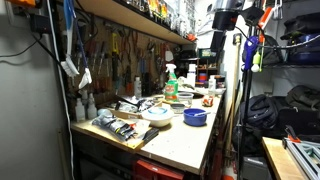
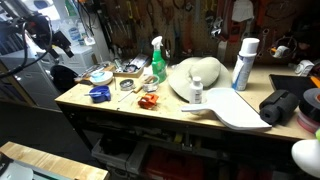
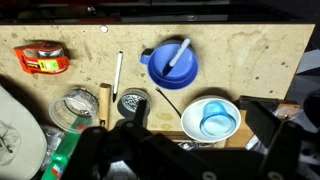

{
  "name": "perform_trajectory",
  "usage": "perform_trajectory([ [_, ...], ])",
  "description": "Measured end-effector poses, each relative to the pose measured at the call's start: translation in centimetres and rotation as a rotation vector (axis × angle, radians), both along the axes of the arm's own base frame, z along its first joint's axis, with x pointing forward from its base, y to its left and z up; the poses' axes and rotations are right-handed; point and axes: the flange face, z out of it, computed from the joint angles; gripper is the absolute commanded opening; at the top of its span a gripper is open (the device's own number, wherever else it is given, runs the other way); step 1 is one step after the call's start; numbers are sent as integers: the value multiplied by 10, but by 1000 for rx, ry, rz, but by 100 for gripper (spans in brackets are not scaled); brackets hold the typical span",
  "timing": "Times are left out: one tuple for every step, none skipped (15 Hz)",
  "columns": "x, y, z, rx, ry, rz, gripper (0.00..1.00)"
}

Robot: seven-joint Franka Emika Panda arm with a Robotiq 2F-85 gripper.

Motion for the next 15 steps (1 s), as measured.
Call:
perform_trajectory([
  [0, 0, 0, 0, 0, 0, 100],
  [0, 0, 0, 0, 0, 0, 100],
  [0, 0, 0, 0, 0, 0, 100],
  [0, 0, 0, 0, 0, 0, 100],
  [0, 0, 0, 0, 0, 0, 100],
  [0, 0, 0, 0, 0, 0, 100],
  [0, 0, 0, 0, 0, 0, 100],
  [0, 0, 0, 0, 0, 0, 100],
  [0, 0, -1, 1, 0, -5, 100],
  [1, 1, -3, -5, -8, -13, 100],
  [3, 2, -10, -12, -17, -23, 100],
  [3, 5, -20, -15, -19, -30, 100],
  [3, 7, -33, -19, -13, -33, 100],
  [2, 9, -48, -24, 0, -34, 100],
  [3, 12, -61, -37, 16, -33, 100],
])
